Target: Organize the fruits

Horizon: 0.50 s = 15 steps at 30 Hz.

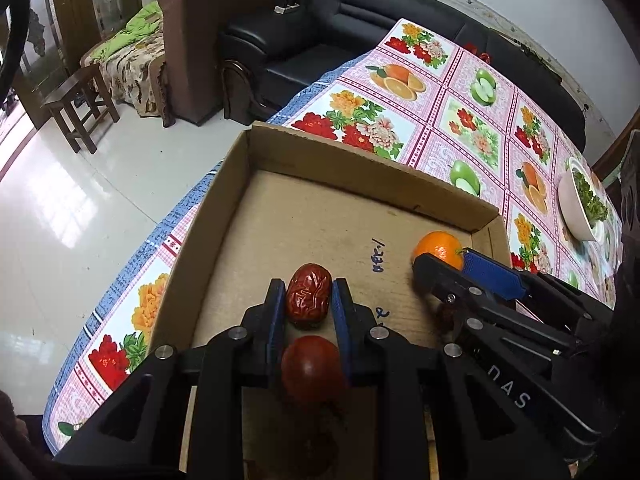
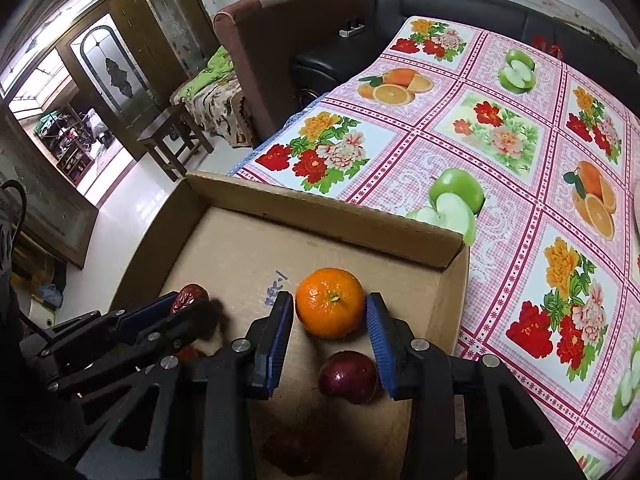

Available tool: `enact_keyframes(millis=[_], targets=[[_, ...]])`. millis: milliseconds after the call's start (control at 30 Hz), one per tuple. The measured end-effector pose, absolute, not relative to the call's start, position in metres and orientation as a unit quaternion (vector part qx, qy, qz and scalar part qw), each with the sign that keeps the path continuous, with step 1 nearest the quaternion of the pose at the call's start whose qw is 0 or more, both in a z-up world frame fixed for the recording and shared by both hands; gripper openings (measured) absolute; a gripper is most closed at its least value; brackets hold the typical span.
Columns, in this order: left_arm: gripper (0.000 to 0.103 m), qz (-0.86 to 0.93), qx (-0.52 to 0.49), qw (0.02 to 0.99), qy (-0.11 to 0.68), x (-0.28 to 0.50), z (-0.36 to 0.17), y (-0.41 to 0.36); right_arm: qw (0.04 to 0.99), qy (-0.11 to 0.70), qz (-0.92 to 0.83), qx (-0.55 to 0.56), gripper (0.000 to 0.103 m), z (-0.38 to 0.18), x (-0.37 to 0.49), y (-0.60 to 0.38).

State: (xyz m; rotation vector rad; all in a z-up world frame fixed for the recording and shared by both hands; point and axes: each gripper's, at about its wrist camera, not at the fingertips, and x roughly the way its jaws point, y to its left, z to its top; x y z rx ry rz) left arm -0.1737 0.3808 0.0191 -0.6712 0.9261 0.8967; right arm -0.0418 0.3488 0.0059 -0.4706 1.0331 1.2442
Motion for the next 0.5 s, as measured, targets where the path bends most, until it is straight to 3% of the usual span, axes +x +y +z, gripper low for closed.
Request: enact_keyframes(millis=[133,300,367,500], targets=[[0.03,0.417,-0.305,0.749,0.415,-0.178,0.024,0.377,0.671,0.453,0.55,-0.207,0.044,0.011,-0.043,0.343],[0.031,0.422,-0.303,0.756,0.398,-0.188,0.034,0.365,0.674,0.443,0.555,-0.205,0.052,0.021,-0.045,0.331],[0.039,0.423,-0.304,0.757,0.393,-0.191,0.037,0.36,0.674,0.436,0.561,-0.204,0.052,0.025,-0.046,0.325],[0.039,0.422,-0.305,0.761,0.386,-0.197,0.041,0.347,0.674,0.426,0.567,-0.208,0.052,0.03,-0.047,0.314]])
